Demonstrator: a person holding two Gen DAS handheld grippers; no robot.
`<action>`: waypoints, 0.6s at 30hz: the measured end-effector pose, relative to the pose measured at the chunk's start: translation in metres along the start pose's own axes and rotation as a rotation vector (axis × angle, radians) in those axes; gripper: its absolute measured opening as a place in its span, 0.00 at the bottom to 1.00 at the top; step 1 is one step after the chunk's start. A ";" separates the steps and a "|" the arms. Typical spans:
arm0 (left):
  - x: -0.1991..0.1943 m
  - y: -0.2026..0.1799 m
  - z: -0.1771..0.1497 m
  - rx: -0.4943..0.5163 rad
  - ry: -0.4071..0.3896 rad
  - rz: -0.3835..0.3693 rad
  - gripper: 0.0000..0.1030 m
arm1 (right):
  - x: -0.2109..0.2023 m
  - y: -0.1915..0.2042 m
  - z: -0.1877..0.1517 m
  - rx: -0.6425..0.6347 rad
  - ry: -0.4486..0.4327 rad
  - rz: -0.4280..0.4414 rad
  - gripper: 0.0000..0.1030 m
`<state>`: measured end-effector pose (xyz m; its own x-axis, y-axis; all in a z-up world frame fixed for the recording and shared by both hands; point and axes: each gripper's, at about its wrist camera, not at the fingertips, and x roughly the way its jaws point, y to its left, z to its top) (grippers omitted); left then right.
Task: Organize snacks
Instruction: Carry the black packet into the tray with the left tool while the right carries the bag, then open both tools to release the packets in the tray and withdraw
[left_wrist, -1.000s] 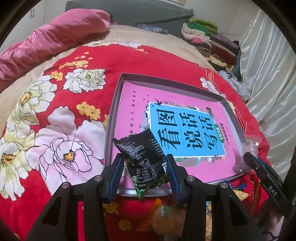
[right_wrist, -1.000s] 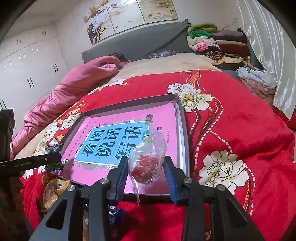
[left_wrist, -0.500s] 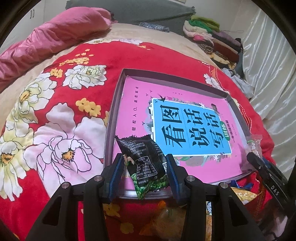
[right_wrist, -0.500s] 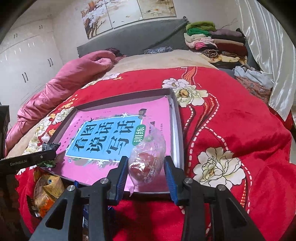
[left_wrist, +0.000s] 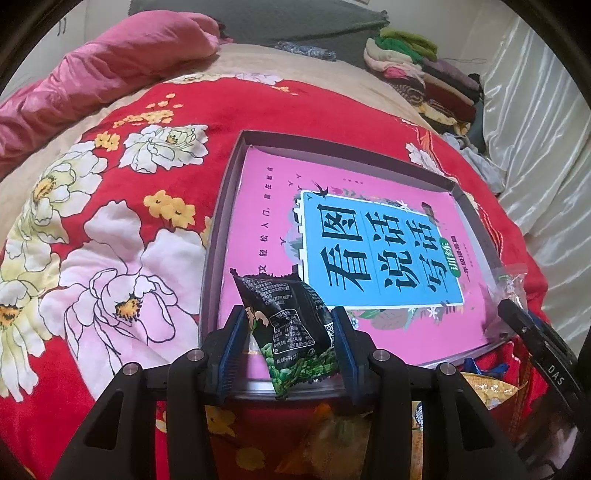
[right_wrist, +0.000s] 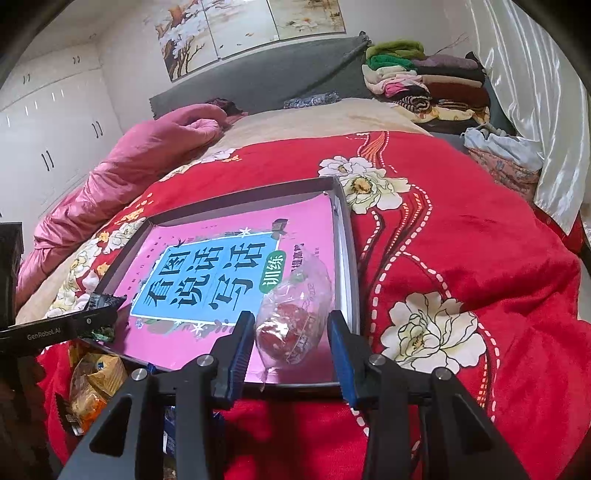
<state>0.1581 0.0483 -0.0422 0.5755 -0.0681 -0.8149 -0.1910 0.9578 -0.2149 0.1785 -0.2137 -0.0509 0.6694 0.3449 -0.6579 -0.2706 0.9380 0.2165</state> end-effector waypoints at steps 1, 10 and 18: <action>0.000 0.000 0.000 -0.001 0.002 -0.002 0.47 | 0.000 0.000 0.000 0.000 0.000 0.002 0.40; 0.000 0.000 -0.001 -0.004 0.007 -0.019 0.47 | -0.001 0.001 -0.001 0.001 -0.005 0.026 0.44; -0.005 0.000 0.001 -0.006 -0.004 -0.042 0.48 | -0.006 0.002 0.001 0.003 -0.026 0.042 0.46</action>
<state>0.1561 0.0491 -0.0376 0.5863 -0.1070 -0.8030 -0.1713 0.9524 -0.2520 0.1749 -0.2136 -0.0461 0.6756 0.3846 -0.6290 -0.2964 0.9229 0.2459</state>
